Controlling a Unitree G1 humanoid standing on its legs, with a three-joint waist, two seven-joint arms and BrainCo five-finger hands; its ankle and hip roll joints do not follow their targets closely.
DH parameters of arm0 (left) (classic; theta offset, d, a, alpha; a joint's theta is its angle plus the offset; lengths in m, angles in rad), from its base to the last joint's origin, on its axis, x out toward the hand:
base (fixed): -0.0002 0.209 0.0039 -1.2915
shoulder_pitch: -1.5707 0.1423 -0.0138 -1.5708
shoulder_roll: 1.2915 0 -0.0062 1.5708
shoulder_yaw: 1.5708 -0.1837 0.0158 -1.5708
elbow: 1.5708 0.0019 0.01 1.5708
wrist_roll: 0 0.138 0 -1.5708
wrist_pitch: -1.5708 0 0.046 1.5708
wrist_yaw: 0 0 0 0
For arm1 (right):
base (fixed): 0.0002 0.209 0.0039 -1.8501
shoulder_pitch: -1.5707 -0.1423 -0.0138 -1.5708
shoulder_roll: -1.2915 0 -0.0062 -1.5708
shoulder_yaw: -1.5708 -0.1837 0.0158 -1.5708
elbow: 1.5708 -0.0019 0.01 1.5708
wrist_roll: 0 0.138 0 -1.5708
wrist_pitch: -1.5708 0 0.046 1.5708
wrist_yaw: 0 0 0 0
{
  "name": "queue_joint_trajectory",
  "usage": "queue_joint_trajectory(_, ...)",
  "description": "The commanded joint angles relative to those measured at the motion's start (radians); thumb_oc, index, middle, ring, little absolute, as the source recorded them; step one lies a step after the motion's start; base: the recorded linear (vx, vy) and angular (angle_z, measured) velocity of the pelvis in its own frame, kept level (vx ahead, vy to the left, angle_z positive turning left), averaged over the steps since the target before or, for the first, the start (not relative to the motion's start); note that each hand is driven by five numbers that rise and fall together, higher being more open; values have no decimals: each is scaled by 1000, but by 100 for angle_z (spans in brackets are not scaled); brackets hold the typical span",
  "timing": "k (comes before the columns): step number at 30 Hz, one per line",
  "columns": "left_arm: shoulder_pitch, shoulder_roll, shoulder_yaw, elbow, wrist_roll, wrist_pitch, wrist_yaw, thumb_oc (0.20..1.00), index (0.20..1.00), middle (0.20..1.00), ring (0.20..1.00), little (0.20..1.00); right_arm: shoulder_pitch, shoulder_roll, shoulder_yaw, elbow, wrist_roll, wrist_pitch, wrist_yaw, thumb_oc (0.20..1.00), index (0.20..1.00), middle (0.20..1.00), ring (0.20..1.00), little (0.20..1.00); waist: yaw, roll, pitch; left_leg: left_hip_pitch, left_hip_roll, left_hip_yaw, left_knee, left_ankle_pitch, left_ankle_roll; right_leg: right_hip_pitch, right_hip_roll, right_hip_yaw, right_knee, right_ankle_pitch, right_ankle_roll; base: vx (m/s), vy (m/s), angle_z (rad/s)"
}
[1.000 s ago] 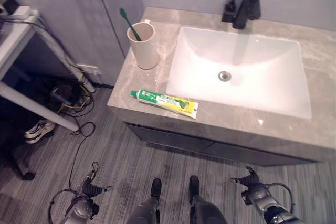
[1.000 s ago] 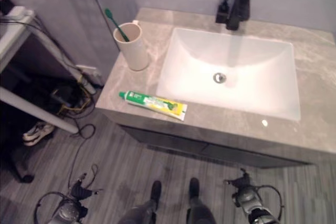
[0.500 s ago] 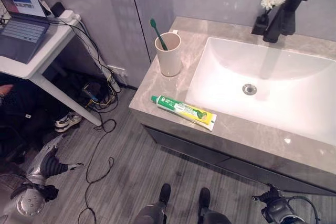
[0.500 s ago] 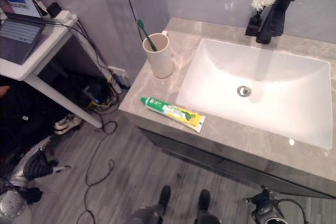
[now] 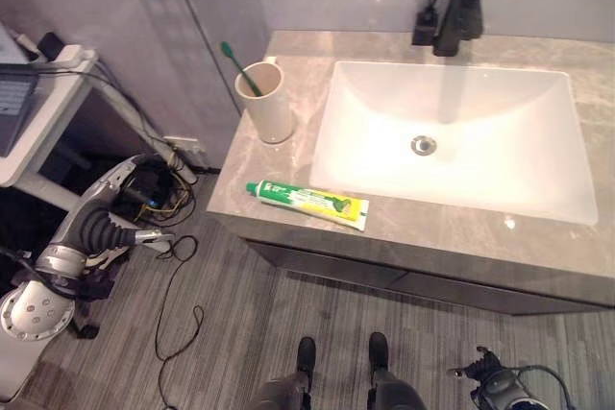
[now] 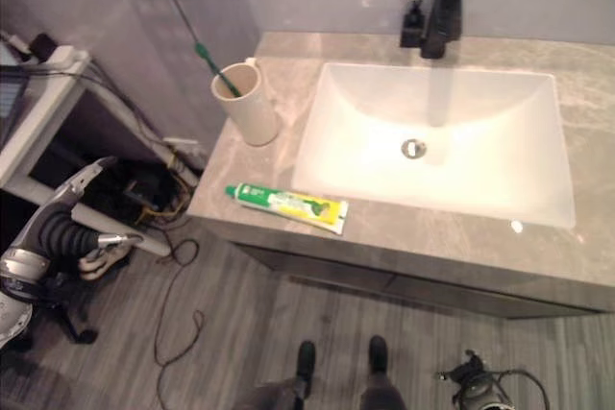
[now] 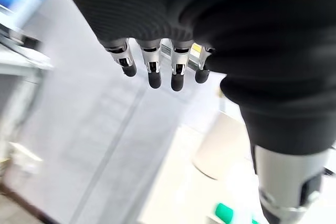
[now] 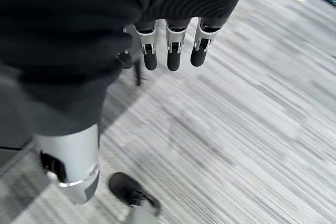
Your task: Put brush and paste in cup on sink, flatten towel.
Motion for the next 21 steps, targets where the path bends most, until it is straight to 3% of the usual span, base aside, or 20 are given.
queue_joint_trajectory(1,-58,56,-34,18,17,-27,-20,1000,1000,1000,1000,1000,-22,-1,13,32,-10,9,3,1000,1000,1000,1000,1000,-10,-26,-11,24,-24,67,49,-89,-13,7,-55,30,2,4,104,10,38,-27)
queue_joint_trajectory(11,-98,110,-107,5,95,-25,-44,1000,1000,1000,1000,1000,4,4,-10,63,-14,11,-8,1000,1000,1000,1000,1000,-37,-36,-11,15,-18,120,58,-100,-11,-33,-43,78,2,21,115,0,4,-23)
queue_joint_trajectory(21,-136,98,-174,-3,137,-28,-36,1000,1000,1000,1000,1000,7,24,2,55,-7,4,-16,1000,1000,1000,1000,1000,-50,-47,-19,32,-11,136,61,-108,-12,-25,-36,90,2,17,116,1,-6,-4)
